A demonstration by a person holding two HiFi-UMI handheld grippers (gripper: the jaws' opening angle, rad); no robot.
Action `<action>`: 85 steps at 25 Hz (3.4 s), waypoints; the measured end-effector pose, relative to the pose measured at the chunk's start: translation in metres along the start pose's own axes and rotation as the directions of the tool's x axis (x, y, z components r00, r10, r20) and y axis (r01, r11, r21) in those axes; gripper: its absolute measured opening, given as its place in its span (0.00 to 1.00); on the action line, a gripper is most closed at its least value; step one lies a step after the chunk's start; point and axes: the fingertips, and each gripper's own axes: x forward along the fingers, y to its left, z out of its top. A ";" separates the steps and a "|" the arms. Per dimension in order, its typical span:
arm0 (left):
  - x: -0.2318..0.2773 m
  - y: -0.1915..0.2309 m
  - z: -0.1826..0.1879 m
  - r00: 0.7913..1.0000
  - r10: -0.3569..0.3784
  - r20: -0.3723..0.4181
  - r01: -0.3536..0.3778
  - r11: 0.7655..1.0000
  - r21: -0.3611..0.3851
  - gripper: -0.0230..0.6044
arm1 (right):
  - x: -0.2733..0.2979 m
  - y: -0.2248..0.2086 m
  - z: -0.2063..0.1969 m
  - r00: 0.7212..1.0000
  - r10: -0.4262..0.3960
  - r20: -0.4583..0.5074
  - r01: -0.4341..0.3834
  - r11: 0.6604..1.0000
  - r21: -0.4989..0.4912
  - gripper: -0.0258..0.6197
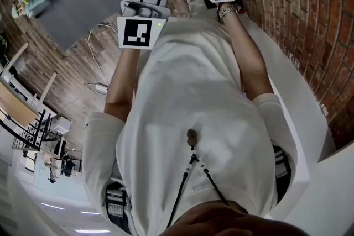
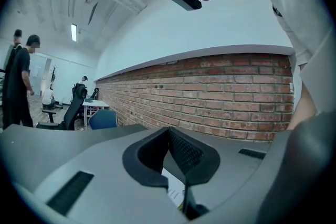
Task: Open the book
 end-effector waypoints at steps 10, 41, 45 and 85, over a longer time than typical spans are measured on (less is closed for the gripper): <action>0.022 -0.024 -0.003 1.000 -0.029 -0.001 0.029 1.000 -0.004 0.07 | -0.019 -0.041 -0.003 0.999 -0.041 0.010 0.041 0.997 0.059 0.12; 0.058 -0.055 -0.010 0.996 -0.090 -0.018 0.090 0.996 0.003 0.07 | -0.056 -0.133 -0.028 0.985 -0.174 0.001 0.169 0.955 0.244 0.12; 0.059 -0.058 -0.012 0.996 -0.089 -0.021 0.090 0.996 0.002 0.07 | -0.059 -0.143 -0.032 0.983 -0.186 -0.004 0.181 0.951 0.251 0.12; 0.052 -0.037 -0.010 0.997 -0.065 -0.032 0.065 0.998 0.010 0.07 | -0.065 -0.193 -0.049 0.903 -0.427 -0.058 0.409 0.807 0.426 0.17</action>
